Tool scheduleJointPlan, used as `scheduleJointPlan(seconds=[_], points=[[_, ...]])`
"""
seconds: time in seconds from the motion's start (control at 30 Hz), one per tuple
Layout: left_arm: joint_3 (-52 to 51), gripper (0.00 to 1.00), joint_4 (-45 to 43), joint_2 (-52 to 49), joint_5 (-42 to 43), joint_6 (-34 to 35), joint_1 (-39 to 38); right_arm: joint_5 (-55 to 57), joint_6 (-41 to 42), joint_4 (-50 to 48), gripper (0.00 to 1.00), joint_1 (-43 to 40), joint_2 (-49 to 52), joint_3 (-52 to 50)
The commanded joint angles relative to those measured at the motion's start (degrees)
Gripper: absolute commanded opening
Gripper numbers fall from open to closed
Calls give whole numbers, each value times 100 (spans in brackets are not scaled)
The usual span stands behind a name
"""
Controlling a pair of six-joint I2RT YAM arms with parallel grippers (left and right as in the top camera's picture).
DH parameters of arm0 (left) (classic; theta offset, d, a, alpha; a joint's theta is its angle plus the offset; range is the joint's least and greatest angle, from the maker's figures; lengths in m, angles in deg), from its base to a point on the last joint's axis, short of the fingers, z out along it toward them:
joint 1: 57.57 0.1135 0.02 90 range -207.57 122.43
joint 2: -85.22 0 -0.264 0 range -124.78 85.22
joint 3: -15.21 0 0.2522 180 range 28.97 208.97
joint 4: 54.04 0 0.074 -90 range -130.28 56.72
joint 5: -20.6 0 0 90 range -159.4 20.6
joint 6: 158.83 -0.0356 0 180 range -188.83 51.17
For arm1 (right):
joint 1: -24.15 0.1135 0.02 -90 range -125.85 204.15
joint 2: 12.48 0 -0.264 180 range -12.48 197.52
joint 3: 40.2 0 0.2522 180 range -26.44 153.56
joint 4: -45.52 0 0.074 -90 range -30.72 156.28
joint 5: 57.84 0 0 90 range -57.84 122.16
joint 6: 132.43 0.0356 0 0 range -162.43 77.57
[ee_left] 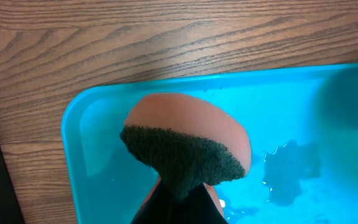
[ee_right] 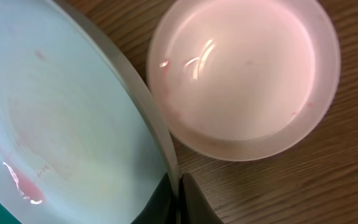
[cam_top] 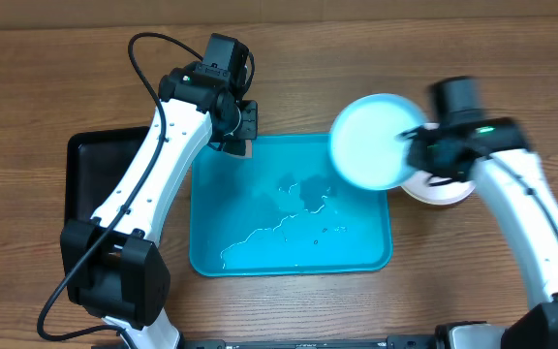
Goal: Clean dirty plates on tray and stack at the side
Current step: 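Lift the white plate with the right gripper and carry it right, then set the white plate onto the plate stack and release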
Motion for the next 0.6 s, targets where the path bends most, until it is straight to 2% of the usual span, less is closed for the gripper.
scheduleJointPlan(seconds=[0.0,0.17,0.27,0.57], points=[[-24,4,-7,-9,68,-68,-11,-894,-538,-50,4,-887,-122,-15],[-24,4,-9,-9,68,-66,-11,-872,-804,-98,4,-1902,153,-22],[-24,4,-9,-9,68,-66,-11,-925,-791,-120,4,-2229,444,-26],[-24,4,-17,-9,66,-68,-11,-726,-643,-190,4,-2387,1462,-26]])
